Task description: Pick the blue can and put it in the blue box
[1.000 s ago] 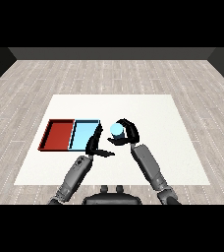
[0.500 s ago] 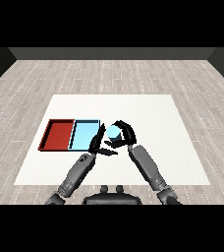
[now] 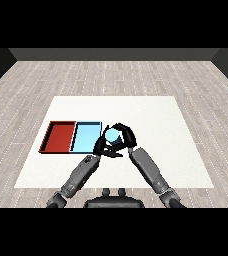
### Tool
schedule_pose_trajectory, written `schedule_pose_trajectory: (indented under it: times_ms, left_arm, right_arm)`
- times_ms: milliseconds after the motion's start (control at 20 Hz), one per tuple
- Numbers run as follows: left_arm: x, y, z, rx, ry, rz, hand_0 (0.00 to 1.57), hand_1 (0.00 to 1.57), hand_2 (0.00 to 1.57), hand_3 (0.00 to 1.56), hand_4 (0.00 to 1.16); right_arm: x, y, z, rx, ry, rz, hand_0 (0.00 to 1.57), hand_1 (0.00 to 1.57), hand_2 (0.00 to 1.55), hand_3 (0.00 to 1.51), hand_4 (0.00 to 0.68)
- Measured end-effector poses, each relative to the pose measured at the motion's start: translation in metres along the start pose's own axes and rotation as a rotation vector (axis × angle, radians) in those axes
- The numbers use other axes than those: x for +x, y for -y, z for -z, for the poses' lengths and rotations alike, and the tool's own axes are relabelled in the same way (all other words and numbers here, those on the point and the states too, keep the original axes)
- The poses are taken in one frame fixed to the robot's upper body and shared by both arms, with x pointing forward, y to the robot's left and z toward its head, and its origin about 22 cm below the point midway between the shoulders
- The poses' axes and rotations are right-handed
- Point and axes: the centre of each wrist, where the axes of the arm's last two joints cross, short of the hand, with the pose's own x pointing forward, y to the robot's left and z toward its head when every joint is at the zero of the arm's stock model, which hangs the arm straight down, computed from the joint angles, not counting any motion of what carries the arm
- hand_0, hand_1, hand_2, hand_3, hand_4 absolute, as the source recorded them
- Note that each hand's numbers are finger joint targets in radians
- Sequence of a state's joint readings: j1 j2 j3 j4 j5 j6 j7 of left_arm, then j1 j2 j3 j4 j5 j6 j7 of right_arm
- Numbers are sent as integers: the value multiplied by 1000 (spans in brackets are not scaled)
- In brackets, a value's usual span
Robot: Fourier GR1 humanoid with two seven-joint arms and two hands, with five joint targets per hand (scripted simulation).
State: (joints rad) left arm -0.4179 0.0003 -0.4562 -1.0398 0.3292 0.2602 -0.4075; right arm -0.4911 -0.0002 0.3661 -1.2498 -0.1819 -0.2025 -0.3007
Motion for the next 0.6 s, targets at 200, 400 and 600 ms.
schedule_pose_trajectory:
  times_ms: [200, 400, 600]
  left_arm:
    - [5, -2, 5, -6, 0, 11, 0, 0, 0, 0, 0]
    - [-2, 0, 6, -21, 5, -1, 0, 0, 0, 0, 101]
    - [1, 1, 14, -11, 25, 90, 133, 133, 453, 0, 603]
  right_arm:
    - [1, -5, 5, 10, -4, 10, 1416, 1416, 1443, 1396, 626]
    - [-2, -16, 3, 29, -3, -6, 1363, 1363, 1442, 1397, 615]
    - [0, -29, 4, 53, 0, -11, 1401, 1401, 1439, 1390, 609]
